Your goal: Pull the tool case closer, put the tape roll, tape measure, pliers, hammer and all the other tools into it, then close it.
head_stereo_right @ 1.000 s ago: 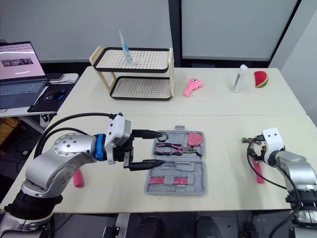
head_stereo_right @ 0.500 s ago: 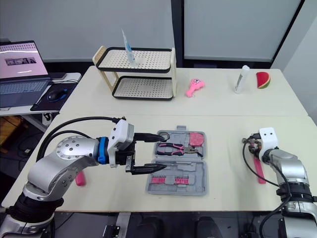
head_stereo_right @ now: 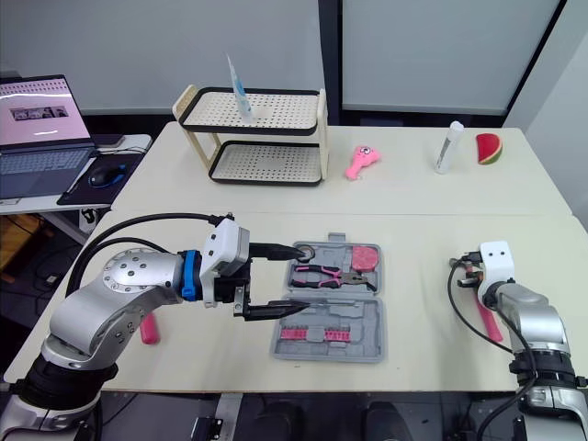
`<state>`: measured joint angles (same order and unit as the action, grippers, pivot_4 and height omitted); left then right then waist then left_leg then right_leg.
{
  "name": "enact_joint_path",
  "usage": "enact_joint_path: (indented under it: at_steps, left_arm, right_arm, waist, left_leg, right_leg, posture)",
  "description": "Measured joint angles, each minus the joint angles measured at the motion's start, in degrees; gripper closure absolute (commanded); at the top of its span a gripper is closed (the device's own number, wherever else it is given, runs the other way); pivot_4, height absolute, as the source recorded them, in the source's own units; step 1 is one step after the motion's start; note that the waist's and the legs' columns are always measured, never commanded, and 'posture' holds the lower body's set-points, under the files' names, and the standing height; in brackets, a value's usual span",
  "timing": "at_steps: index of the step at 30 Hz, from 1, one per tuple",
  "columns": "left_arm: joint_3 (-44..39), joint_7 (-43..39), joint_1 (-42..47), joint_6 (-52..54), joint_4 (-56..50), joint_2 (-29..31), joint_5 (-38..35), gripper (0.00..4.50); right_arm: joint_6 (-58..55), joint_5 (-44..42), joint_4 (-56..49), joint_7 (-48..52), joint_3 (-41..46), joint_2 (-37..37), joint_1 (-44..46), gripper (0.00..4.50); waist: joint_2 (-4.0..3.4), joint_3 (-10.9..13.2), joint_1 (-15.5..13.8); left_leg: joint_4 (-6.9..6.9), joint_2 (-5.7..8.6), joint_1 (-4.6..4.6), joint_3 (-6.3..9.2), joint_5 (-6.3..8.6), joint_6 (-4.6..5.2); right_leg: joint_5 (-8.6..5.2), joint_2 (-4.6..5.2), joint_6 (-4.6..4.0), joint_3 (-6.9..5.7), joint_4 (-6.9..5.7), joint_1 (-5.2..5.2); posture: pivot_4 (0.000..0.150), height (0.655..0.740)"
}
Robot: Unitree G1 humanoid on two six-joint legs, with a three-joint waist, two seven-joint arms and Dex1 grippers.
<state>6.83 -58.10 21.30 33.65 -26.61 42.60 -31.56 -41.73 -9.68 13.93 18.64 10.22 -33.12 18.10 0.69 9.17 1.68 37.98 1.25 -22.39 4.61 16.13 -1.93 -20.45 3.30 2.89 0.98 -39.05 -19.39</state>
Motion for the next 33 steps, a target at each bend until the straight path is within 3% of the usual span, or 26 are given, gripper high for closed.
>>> enact_joint_path:
  at_steps: [18, 26, 33]
  left_arm:
    - [-1.5, -0.7, -5.1, -1.7, 0.2, 2.7, 1.6, 0.0]
    - [-2.6, -1.4, -7.7, -2.9, -0.2, 3.7, 1.6, 0.0]
    - [-2.5, -2.8, -9.5, -4.2, -0.6, 4.8, 2.3, 0.0]
  right_arm:
    - [-13.5, -3.0, -20.1, -2.1, 0.9, 5.2, -5.9, 4.27]
    - [-19.2, -2.8, -31.9, -7.8, -0.4, 13.3, -11.0, 4.27]
    - [-20.4, -1.7, -35.6, -12.4, -2.2, 18.3, -12.8, 4.27]
  waist:
    - [-0.04, 0.0, 0.0]
    - [-0.05, 0.0, 0.0]
    - [-0.07, 0.0, 0.1]
  left_leg:
    - [-0.03, 0.0, -0.14, 0.04, 0.01, 0.02]
    - [-0.03, 0.01, -0.19, 0.05, 0.01, 0.02]
    - [-0.04, 0.01, -0.18, 0.04, 0.01, 0.02]
  right_leg:
    - [0.0, 0.0, 0.0, 0.02, -0.05, -0.21]
    - [0.0, 0.0, 0.0, 0.02, -0.09, -0.29]
    - [0.0, -0.02, 0.0, 0.04, -0.17, -0.36]
  posture:
    - [0.15, 0.729]
    - [0.15, 0.729]
    - [0.15, 0.729]
